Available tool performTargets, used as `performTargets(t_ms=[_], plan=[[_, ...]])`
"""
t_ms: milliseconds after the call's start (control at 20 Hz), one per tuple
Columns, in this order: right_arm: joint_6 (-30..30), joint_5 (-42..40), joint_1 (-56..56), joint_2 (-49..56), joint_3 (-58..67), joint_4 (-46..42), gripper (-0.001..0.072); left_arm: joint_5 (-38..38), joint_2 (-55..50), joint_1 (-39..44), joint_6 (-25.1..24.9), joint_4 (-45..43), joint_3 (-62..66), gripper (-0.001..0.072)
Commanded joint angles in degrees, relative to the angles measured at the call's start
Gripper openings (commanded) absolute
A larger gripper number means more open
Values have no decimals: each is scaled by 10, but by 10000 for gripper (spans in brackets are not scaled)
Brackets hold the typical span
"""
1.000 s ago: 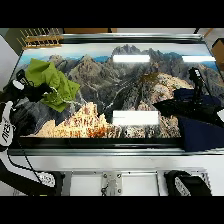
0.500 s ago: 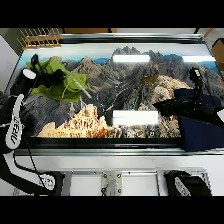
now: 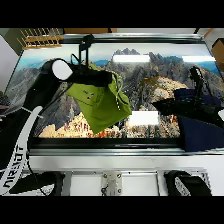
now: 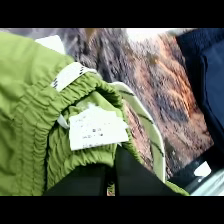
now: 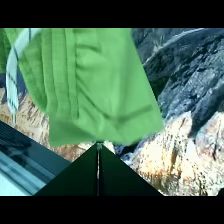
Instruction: Fold the clothes and pants, and hang the long-sleeved shirts on hangers.
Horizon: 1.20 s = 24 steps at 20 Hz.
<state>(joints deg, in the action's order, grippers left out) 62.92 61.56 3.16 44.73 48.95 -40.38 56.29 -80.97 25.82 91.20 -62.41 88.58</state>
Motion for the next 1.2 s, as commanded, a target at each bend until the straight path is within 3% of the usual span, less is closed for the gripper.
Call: performTargets(t_ms=[0, 100, 200, 250, 400, 450, 500, 550, 700, 850, 1000, 1150], plan=[[-14, -10, 4, -1, 1, 18, 31, 11, 11, 86, 78, -86, 1, 5], [-16, -40, 30, -1, 1, 18, 31, 14, 5, 113, 78, -86, 1, 40], [-16, -49, 71, -1, 1, 19, 31, 19, -2, 123, 78, -86, 1, 720], [-15, -41, 88, 0, 1, 18, 31, 22, -3, 116, 78, -87, 1, 677], [-15, 16, 121, 2, 0, 13, 68, 33, -2, 59, 79, -86, 1, 680], [-15, 38, 121, 5, 0, 2, 266, 41, -2, 37, 82, -86, -5, 680], [-15, 59, 120, 9, -3, -10, 528, 41, 0, 19, 88, -85, -22, 680], [-15, 75, 119, 15, -11, -12, 578, 41, 1, 1, 88, -85, -48, 679], [-14, 72, 107, 33, -61, -12, 576, 23, -1, -37, 111, -83, -157, 680], [-1, 46, 66, 64, -118, -12, 576, -53, -29, -74, 119, -59, -237, 680], [1, 25, 1, 102, -139, -12, 576, -103, -84, -122, 116, 12, -231, 680], [15, -39, -71, 145, -139, -12, 576, -85, -153, -143, 102, 25, -169, 680]])
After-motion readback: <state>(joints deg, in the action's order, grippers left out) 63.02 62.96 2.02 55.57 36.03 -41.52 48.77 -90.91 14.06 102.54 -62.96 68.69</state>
